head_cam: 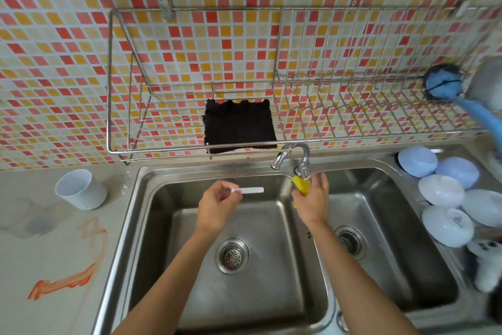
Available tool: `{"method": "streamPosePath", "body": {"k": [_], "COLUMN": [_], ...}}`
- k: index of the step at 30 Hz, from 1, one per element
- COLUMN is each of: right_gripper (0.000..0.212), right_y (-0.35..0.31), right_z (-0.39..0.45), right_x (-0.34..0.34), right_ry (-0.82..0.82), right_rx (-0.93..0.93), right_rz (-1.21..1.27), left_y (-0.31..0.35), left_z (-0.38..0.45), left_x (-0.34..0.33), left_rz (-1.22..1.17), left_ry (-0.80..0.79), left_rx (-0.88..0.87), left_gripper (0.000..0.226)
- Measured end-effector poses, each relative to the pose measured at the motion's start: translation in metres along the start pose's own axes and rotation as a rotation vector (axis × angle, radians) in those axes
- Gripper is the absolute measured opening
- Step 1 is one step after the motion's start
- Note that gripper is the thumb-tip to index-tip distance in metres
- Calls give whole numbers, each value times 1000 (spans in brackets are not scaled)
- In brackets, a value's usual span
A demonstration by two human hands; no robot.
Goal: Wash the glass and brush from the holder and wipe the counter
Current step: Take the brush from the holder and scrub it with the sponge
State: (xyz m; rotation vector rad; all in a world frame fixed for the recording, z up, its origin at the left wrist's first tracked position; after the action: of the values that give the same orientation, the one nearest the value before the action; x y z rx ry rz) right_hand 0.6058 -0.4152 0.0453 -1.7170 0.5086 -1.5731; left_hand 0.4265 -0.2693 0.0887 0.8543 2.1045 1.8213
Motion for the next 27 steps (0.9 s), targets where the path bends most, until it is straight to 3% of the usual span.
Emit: {"method": "streamPosePath", "body": {"k": [4, 8, 12, 27], "right_gripper": [74, 52, 50, 69], "right_y": [3, 2, 1, -3], "right_z": [22, 25, 22, 12], "right_x": [0, -2, -6, -9], "right_ry": [-96, -72, -97, -154], "right_rx": [-23, 11, 56, 70], "right_rz": [-44, -49, -47, -31], "left_y": [7, 14, 16, 17], "left_z": [7, 11, 16, 13], "left_x": [-14, -24, -31, -31], "left_rz": [-37, -106, -139, -40], "left_ry": [-5, -37, -51, -82], "left_rx": [1, 4, 44, 1], "left_gripper": [7, 7, 7, 6]}}
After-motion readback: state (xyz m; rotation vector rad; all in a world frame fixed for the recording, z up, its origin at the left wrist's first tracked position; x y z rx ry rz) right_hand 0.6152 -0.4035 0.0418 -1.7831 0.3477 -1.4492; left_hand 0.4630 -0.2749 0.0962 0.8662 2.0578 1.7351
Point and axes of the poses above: each hand's wrist, its own z-axis towards the middle knuckle, its own x-axis out of the back of the hand, y = z × x, the point moved 1 cm from there along z, towards the middle knuckle, and after that the axes turned 6 degrees about y, right-handed, at the moved point
